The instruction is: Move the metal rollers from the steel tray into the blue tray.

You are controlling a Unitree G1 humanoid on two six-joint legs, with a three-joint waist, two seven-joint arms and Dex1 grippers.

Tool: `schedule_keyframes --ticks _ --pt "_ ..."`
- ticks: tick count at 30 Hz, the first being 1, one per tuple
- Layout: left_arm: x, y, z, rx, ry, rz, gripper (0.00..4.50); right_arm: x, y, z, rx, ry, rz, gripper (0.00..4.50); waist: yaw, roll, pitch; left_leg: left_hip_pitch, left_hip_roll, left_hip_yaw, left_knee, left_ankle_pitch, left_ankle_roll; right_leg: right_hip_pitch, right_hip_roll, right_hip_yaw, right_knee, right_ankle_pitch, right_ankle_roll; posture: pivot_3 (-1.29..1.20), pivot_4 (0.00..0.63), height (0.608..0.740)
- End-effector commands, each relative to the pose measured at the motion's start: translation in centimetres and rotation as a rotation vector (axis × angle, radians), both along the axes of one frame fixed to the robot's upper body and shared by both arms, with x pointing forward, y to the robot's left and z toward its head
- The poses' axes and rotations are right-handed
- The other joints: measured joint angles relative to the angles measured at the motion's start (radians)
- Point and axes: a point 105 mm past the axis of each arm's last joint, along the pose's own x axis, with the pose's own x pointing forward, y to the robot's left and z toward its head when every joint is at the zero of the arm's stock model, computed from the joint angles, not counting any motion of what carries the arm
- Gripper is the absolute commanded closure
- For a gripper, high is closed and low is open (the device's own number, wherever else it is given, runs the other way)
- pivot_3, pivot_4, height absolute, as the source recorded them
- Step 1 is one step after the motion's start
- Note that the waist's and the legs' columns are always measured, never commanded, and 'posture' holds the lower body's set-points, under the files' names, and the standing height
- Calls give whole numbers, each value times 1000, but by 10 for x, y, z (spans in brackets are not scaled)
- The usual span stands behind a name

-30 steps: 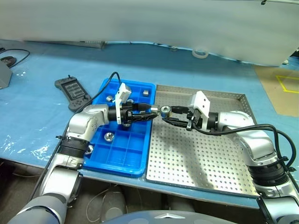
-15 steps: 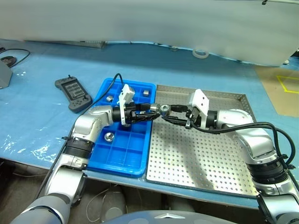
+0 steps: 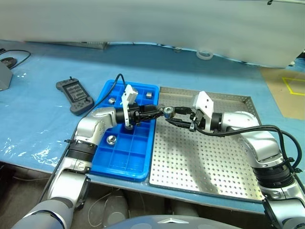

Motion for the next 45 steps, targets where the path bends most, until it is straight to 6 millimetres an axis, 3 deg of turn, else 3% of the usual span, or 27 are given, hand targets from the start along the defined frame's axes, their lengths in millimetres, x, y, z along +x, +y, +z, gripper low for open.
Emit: schedule_keyframes --ticks 1,14,19,24,29,35,38,45 --pt "2 -2 16 -16 -70 6 2305 -6 7 12 10 -61 44 2930 0 0 0 0 0 0 0 0 0 0 0 0 0 0 0 -116 150 740" --pt "16 5 16 18 -93 83 2305 -4 2 9 8 -58 20 2930 0 0 0 0 0 0 0 0 0 0 0 0 0 0 0 -104 150 740" --pt "14 24 22 30 -113 106 2305 2 -23 -16 -16 21 -58 2930 3 0 0 0 0 0 0 0 0 0 0 -1 0 0 0 -77 150 740" --pt "18 42 15 55 -97 168 2305 5 -28 -10 24 14 -81 2930 2 0 0 -1 0 0 0 0 0 -1 0 0 0 0 0 -69 150 740" --pt "11 29 11 47 -88 133 2305 5 -22 -14 6 3 -59 2930 6 0 0 0 0 0 0 0 0 0 -1 0 0 0 0 -64 150 740" --pt "-3 7 15 6 -76 15 2305 14 -13 14 128 -24 -72 2930 2 0 0 0 0 0 0 0 0 -1 -1 0 0 0 0 -78 150 740" --pt "-17 6 28 -69 -20 -89 2305 17 -14 15 113 -41 -81 2930 3 0 0 0 0 0 0 0 0 -1 0 0 0 0 0 -84 150 740" --pt "-15 10 30 -68 6 -90 2305 19 -15 16 110 -54 -91 2930 2 0 0 0 0 0 -1 0 0 -1 -1 0 0 0 0 -98 150 740"
